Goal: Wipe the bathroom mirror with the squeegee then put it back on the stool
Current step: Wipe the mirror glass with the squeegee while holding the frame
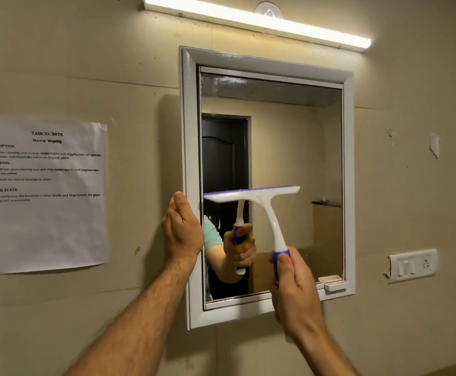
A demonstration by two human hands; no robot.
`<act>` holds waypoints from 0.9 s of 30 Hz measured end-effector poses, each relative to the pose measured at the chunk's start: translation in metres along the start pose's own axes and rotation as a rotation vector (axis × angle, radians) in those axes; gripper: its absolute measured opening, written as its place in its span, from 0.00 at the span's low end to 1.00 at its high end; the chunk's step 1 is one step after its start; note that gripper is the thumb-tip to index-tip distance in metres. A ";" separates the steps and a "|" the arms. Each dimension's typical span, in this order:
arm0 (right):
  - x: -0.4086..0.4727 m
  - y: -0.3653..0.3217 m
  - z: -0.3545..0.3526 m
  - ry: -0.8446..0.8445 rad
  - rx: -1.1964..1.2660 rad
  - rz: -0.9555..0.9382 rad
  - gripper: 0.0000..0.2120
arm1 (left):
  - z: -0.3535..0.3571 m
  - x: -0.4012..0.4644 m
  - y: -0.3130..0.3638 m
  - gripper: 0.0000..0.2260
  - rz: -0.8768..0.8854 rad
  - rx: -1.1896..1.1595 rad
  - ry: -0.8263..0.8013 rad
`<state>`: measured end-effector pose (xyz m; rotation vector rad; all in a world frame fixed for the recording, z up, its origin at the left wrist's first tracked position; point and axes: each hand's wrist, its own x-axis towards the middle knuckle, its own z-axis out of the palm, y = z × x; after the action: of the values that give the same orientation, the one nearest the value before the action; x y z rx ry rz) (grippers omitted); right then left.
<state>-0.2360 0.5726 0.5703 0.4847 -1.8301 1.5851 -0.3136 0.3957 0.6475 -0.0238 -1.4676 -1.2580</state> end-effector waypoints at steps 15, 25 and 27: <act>-0.043 0.046 -0.006 -0.063 -0.097 0.091 0.09 | 0.000 -0.003 0.002 0.26 -0.048 -0.005 -0.016; -0.042 0.040 0.000 -0.053 -0.116 0.047 0.11 | 0.000 -0.002 0.000 0.28 -0.088 -0.016 -0.062; -0.060 0.051 0.000 -0.066 -0.095 0.100 0.10 | 0.000 -0.001 0.000 0.28 -0.078 -0.018 -0.062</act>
<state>-0.2269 0.5745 0.4927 0.4123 -1.9974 1.5561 -0.3131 0.3967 0.6466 -0.0178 -1.5232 -1.3441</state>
